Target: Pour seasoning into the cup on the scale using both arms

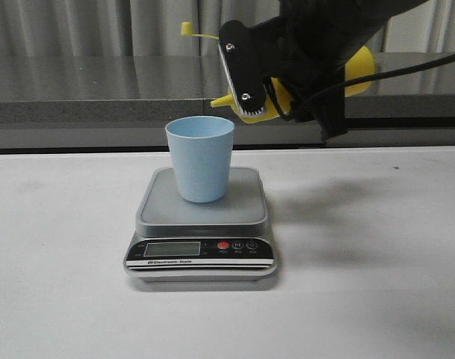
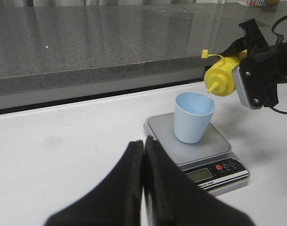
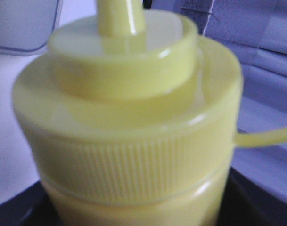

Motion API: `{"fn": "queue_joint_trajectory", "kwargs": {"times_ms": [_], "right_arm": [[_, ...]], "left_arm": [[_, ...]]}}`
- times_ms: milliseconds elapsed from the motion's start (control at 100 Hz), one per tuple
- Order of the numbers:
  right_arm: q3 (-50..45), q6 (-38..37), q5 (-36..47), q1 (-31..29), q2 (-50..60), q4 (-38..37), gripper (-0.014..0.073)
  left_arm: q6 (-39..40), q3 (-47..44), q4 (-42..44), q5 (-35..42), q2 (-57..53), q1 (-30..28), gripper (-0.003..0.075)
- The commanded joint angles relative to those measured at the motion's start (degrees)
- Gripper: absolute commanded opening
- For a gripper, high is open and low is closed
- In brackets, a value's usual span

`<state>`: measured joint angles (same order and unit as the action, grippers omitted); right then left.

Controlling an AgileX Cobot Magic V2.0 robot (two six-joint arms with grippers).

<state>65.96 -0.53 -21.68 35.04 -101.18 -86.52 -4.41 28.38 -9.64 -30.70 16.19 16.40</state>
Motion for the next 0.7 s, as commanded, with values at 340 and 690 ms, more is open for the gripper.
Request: {"fn": "queue_joint_trajectory", "kwargs": {"times_ms": [340, 690], "right_arm": [[2.1, -10.81, 0.66, 0.03, 4.6, 4.22, -0.0058], [0.61, -18.71, 13.16, -7.69, 11.26, 28.32, -0.0058]], "left_arm": [[0.5, 1.51, -0.88, 4.63, 0.42, -0.08, -0.002], [0.5, 1.51, -0.88, 4.63, 0.42, -0.08, -0.002]]}}
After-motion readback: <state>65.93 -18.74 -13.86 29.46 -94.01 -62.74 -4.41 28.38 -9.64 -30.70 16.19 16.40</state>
